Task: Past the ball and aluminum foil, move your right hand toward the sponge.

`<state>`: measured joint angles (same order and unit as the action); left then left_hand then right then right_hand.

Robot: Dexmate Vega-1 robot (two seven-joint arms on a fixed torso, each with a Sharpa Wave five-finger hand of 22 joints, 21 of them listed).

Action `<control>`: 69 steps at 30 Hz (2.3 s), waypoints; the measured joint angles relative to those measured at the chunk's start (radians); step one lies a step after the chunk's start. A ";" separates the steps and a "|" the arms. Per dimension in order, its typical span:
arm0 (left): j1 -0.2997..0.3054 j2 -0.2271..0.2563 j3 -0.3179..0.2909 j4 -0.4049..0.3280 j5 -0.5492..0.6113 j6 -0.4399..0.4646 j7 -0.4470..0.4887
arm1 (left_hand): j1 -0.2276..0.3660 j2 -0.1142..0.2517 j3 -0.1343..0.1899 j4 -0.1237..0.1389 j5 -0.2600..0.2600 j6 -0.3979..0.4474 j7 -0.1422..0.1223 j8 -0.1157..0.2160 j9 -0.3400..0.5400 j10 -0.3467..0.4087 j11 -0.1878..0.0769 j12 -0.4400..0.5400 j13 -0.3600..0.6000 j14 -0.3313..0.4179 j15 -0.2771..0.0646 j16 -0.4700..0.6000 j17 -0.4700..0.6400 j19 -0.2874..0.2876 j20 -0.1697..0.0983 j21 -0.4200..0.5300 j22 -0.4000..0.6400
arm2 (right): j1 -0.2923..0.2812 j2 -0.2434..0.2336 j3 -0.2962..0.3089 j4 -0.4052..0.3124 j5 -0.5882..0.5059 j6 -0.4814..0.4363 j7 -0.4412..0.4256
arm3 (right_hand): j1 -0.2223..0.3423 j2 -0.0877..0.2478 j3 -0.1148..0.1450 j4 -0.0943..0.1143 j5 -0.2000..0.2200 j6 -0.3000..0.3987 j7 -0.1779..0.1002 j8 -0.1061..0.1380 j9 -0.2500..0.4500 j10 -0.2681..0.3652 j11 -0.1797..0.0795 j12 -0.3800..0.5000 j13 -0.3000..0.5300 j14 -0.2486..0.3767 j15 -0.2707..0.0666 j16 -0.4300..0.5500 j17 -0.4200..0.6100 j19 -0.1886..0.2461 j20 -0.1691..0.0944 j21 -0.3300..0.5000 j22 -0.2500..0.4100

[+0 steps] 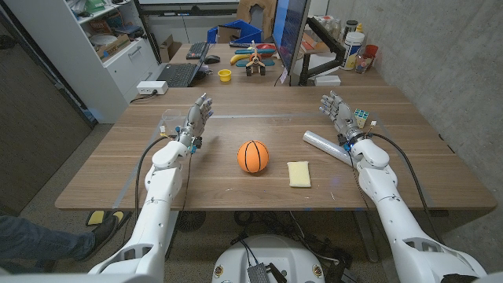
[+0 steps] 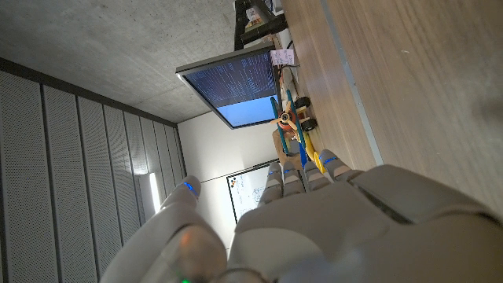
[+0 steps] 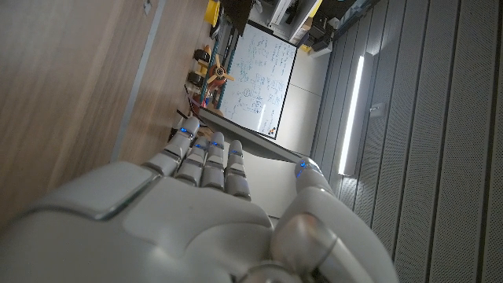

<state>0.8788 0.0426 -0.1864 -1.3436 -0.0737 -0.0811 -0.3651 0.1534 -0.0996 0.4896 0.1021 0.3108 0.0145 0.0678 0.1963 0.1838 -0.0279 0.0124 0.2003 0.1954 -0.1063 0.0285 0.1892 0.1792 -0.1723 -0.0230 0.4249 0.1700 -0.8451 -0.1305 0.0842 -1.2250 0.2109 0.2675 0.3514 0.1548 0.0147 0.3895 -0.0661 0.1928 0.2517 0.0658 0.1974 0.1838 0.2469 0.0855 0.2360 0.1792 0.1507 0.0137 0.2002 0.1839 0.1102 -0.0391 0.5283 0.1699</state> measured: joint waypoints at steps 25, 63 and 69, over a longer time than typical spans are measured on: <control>-0.024 -0.025 -0.032 0.015 0.038 0.009 -0.025 | 0.004 0.004 0.000 0.000 0.000 0.009 0.002 0.000 0.000 0.000 0.000 0.000 0.000 0.000 0.000 0.000 0.005 0.000 0.008 -0.011 0.000 | 0.021 0.018 0.040 0.055 -0.033 0.107 0.053 | -0.007 -0.007 -0.007 -0.001 0.007 0.004 -0.021 0.000 0.005 0.028 -0.021 0.000 0.005 0.053 -0.021 0.008 0.000 0.082 0.000 -0.008 -0.002; -0.008 -0.026 -0.048 -0.007 0.050 0.018 -0.025 | 0.004 0.004 -0.010 -0.001 0.000 0.009 0.002 0.000 0.000 0.006 -0.006 0.000 0.000 0.004 -0.004 0.000 0.005 -0.002 0.009 -0.023 0.000 | 0.009 -0.002 0.048 0.067 -0.060 0.239 0.085 | -0.003 -0.011 -0.014 -0.017 0.019 0.016 -0.045 0.000 0.004 0.061 -0.035 0.000 0.005 0.096 -0.039 0.008 -0.002 0.143 0.000 -0.022 -0.002; -0.001 -0.027 -0.048 -0.020 0.052 0.025 -0.021 | 0.004 0.004 -0.010 -0.001 0.000 0.014 -0.004 0.000 0.000 0.006 -0.006 0.000 0.000 0.004 -0.004 0.000 0.005 0.004 0.015 -0.029 0.000 | -0.002 -0.006 0.048 0.057 -0.063 0.255 0.088 | -0.003 -0.010 -0.014 -0.017 0.019 0.021 -0.049 0.000 0.004 0.061 -0.035 0.000 0.005 0.096 -0.039 0.008 -0.002 0.143 0.000 -0.025 -0.002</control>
<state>0.8783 0.0159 -0.2345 -1.3638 -0.0216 -0.0561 -0.3860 0.1573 -0.0957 0.4795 0.1007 0.3107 0.0288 0.0641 0.1963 0.1836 -0.0222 0.0068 0.2003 0.1955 -0.1027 0.0250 0.1891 0.1838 -0.1682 -0.0082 0.3955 0.1698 -0.8475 -0.1365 0.1325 -1.1681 0.1475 0.5222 0.4397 0.1520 0.0042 0.3755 -0.0829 0.2113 0.2724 0.0167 0.1973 0.1883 0.3076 0.0502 0.2360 0.1839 0.2470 -0.0251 0.2080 0.1814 0.2531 -0.0395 0.5029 0.1677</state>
